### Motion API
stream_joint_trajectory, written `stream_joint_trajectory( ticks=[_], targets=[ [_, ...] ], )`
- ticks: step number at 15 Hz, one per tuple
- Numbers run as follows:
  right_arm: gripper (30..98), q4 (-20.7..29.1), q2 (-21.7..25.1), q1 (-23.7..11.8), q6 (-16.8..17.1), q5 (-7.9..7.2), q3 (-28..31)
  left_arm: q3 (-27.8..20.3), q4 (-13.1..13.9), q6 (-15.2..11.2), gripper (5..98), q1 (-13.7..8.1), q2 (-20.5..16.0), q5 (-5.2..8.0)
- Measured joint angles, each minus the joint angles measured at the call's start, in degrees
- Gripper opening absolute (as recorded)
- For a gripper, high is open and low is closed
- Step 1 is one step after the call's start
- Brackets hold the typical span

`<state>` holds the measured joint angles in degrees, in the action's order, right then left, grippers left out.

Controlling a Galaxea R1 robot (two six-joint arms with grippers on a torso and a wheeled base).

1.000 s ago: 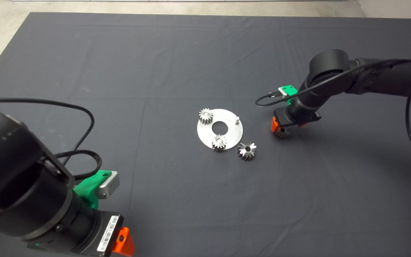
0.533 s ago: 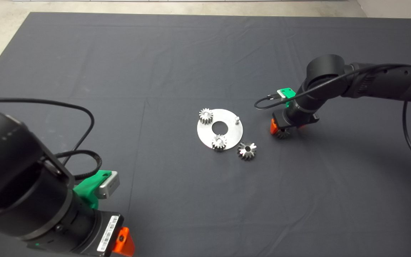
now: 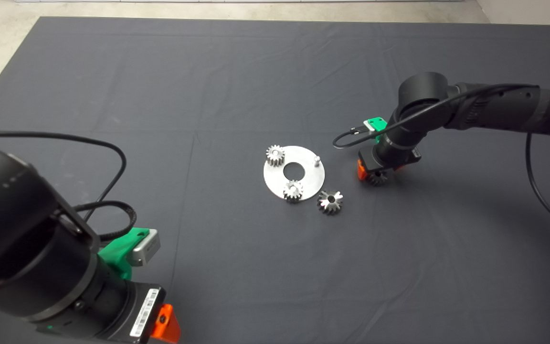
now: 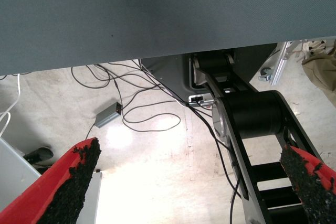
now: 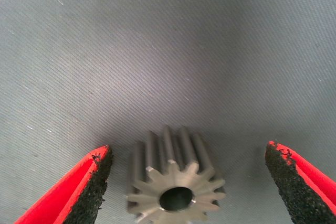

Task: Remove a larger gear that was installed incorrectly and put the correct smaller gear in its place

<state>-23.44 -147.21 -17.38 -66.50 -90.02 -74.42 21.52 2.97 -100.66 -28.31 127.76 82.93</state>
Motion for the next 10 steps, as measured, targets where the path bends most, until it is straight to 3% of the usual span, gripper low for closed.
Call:
stream_joint_trajectory(
  ticks=[10],
  targets=[
    [77.1, 3.71, -0.74, -0.5, 0.0, 0.28, -3.37, 0.0, 0.0, 0.52, 88.3, 0.0, 0.02, 0.0]
  ],
)
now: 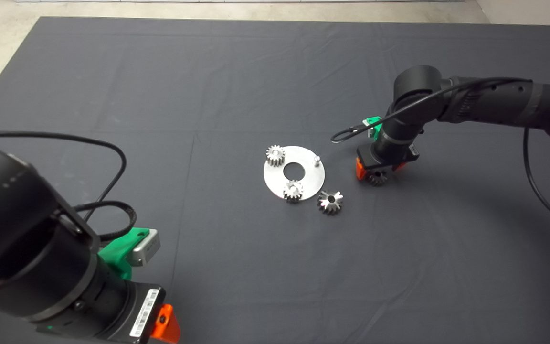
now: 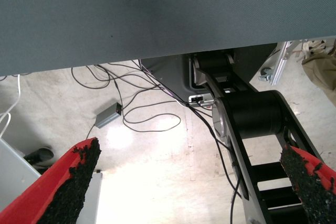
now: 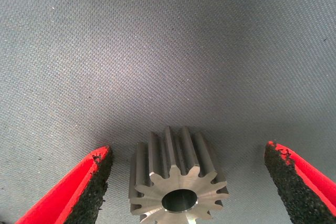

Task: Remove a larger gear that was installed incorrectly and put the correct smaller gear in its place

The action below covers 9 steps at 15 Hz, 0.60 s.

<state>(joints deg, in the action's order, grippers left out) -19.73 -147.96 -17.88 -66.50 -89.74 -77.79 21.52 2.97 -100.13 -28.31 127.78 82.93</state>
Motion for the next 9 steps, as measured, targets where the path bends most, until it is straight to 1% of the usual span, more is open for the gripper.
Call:
stream_joint_trajectory(
  ticks=[1, 5, 7, 8, 9],
  targets=[
    [77.0, 0.56, -0.02, -0.06, 0.0, 0.13, -0.46, 0.0, 0.0, 0.25, 88.3, 0.0, 0.0, 0.0],
    [71.6, 3.12, -0.48, -0.44, -0.01, 0.6, -2.08, 0.0, 0.0, 0.39, 88.3, 0.0, 0.0, -0.02],
    [66.0, 3.4, -0.52, -1.02, -0.21, 1.92, -2.58, 0.0, 0.0, 0.39, 88.3, 0.0, 0.0, -0.01],
    [64.9, 3.47, -0.52, -1.66, -0.23, 1.96, -2.69, 0.0, 0.0, 0.39, 88.3, 0.0, 0.0, -0.02],
    [62.1, 3.51, -0.52, -2.46, -0.23, 1.93, -2.69, 0.0, 0.0, 0.39, 88.3, 0.0, 0.02, -0.02]
  ],
)
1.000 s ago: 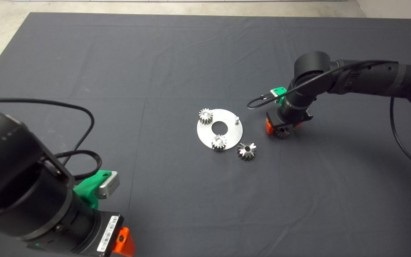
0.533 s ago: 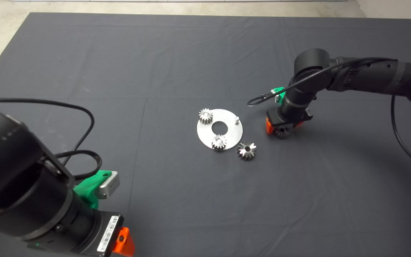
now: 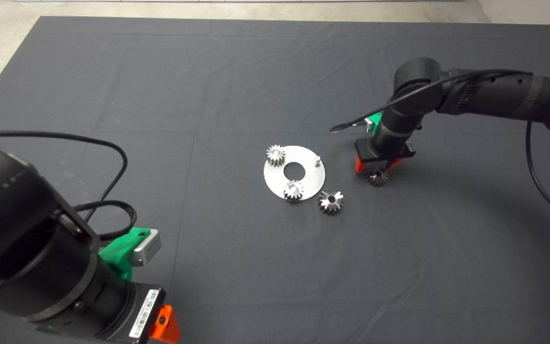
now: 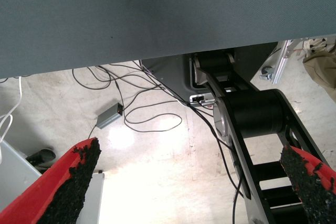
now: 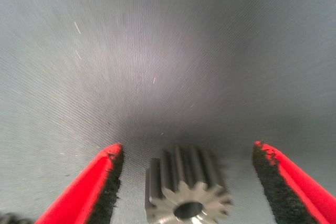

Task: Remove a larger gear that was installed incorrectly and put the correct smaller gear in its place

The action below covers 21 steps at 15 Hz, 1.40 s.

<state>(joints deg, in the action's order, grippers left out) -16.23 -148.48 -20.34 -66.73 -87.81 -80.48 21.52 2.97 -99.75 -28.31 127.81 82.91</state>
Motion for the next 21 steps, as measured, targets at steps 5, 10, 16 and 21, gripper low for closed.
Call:
stream_joint_trajectory(
  ticks=[5, 10, 16, 21],
  targets=[
    [61.3, 0.52, -0.22, -0.93, 0.0, 0.13, -0.05, 0.0, 0.0, 0.0, 88.3, 0.0, 0.0, 0.0],
    [61.3, 2.68, -0.24, -0.93, -0.71, 0.13, 0.59, 0.0, 0.0, -0.01, 88.3, 0.0, 0.0, 0.0],
    [61.3, 9.44, -0.22, -0.95, -1.29, 0.13, 1.21, 0.0, 0.0, 0.0, 88.3, 0.0, 0.0, 0.0],
    [61.3, 10.93, -0.04, -0.96, -1.32, 0.13, 1.24, 0.0, 0.0, 0.0, 88.3, 0.0, -0.02, 0.01]
  ],
)
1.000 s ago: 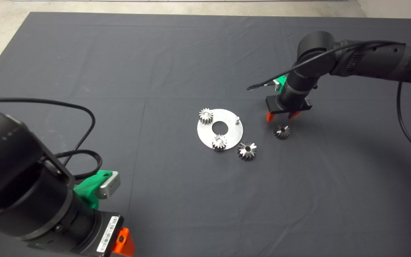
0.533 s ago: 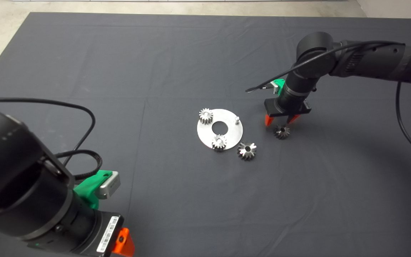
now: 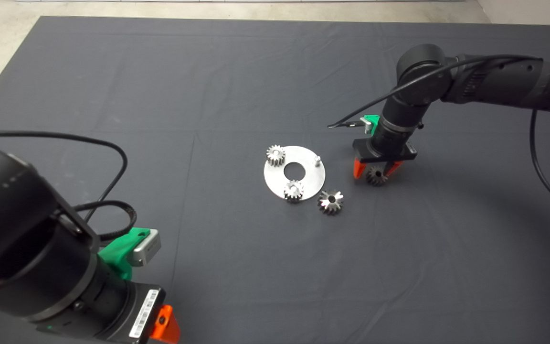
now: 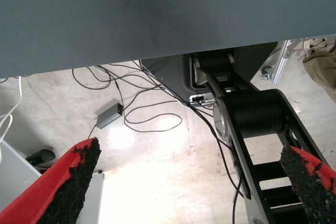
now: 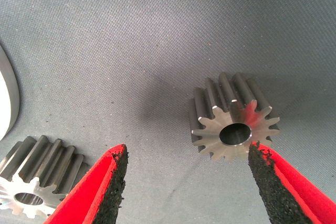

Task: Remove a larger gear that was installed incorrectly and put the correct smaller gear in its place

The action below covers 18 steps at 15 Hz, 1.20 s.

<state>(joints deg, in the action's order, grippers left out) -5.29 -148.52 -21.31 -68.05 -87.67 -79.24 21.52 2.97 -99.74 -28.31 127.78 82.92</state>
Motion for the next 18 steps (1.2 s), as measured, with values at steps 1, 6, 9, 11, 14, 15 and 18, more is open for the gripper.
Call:
stream_joint_trajectory(
  ticks=[1, 6, 9, 11, 14, 15, 18],
  targets=[
    [61.3, 0.23, 0.12, 0.01, 0.0, 0.02, -0.03, 0.0, 0.0, 0.0, 88.3, 0.0, -0.02, 0.01],
    [60.6, 0.46, 2.18, 0.01, 0.09, 0.04, -0.72, 0.0, 0.0, 0.02, 88.3, 0.0, 0.0, -0.01],
    [60.6, 0.48, 3.64, 0.01, 0.55, 0.0, -1.11, 0.0, 0.0, 0.02, 88.3, 0.0, 0.0, -0.01],
    [60.6, 0.58, 3.62, 0.02, 0.72, 0.0, -1.13, 0.0, 0.0, 0.02, 88.3, 0.0, -0.02, -0.01],
    [60.6, 0.63, 3.56, 0.03, 0.72, 0.02, -1.13, 0.0, 0.0, 0.02, 88.3, 0.0, 0.0, -0.01],
    [60.6, 0.66, 3.43, 0.03, 0.72, -0.02, -1.13, 0.0, 0.0, 0.02, 88.3, 0.0, -0.01, -0.01],
    [60.6, 0.66, 2.13, 0.03, 0.71, -0.02, -1.19, 0.0, 0.0, 0.02, 88.3, 0.0, -0.02, 0.01]
  ],
)
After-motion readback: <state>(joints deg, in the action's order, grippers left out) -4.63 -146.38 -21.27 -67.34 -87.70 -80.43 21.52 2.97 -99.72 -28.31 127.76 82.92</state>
